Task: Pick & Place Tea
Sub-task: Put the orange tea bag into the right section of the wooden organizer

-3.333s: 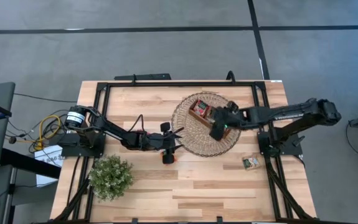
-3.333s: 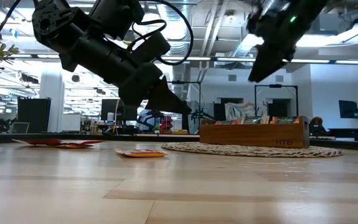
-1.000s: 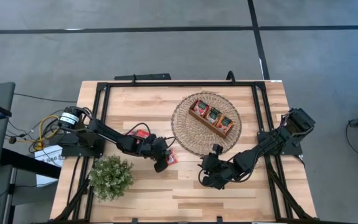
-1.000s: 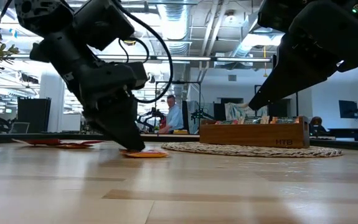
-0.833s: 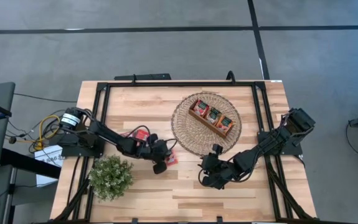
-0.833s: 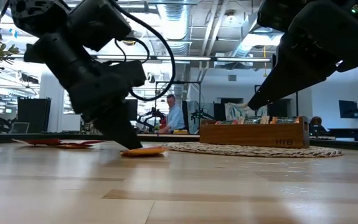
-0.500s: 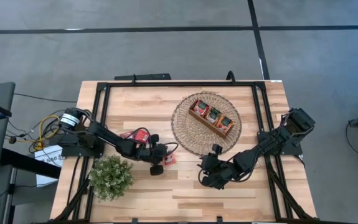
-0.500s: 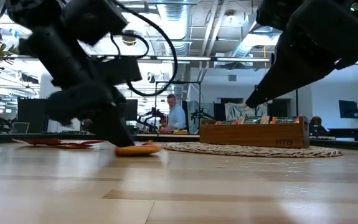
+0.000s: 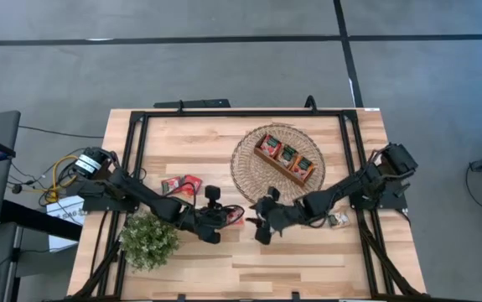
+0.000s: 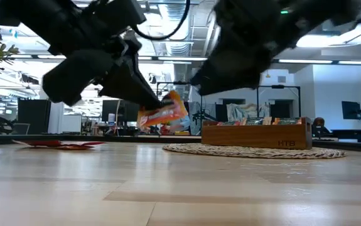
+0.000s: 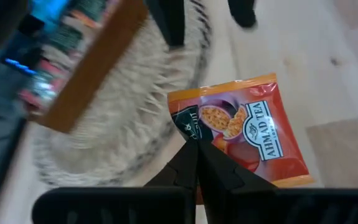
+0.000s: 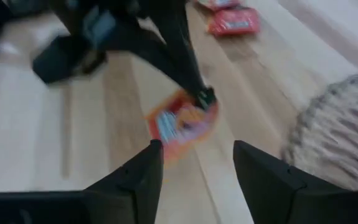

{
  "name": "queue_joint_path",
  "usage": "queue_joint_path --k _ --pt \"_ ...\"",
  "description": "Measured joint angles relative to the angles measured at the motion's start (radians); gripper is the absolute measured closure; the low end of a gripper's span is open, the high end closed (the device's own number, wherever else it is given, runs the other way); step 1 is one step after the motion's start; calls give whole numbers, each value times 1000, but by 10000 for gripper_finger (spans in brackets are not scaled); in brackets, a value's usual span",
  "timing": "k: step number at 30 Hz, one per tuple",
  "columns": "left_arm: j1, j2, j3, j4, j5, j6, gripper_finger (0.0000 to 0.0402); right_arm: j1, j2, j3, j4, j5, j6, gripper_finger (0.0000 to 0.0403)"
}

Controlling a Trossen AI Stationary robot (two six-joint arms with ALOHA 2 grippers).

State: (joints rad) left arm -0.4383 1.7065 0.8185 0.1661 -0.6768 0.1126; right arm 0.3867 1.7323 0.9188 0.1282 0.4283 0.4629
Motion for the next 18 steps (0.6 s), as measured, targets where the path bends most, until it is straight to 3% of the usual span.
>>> queue_joint_path --k 3,8,13,18 --pt "-20 0 0 18 -50 15 401 -45 33 -1 81 -79 -25 208" --pt "-39 -1 1 21 -61 13 401 -79 87 1 207 -90 -65 220" --pt "-52 -1 1 42 -62 10 401 -85 109 -1 242 -131 -80 264" --pt "-54 -3 1 77 -62 10 401 -87 125 -1 297 -181 -105 332"
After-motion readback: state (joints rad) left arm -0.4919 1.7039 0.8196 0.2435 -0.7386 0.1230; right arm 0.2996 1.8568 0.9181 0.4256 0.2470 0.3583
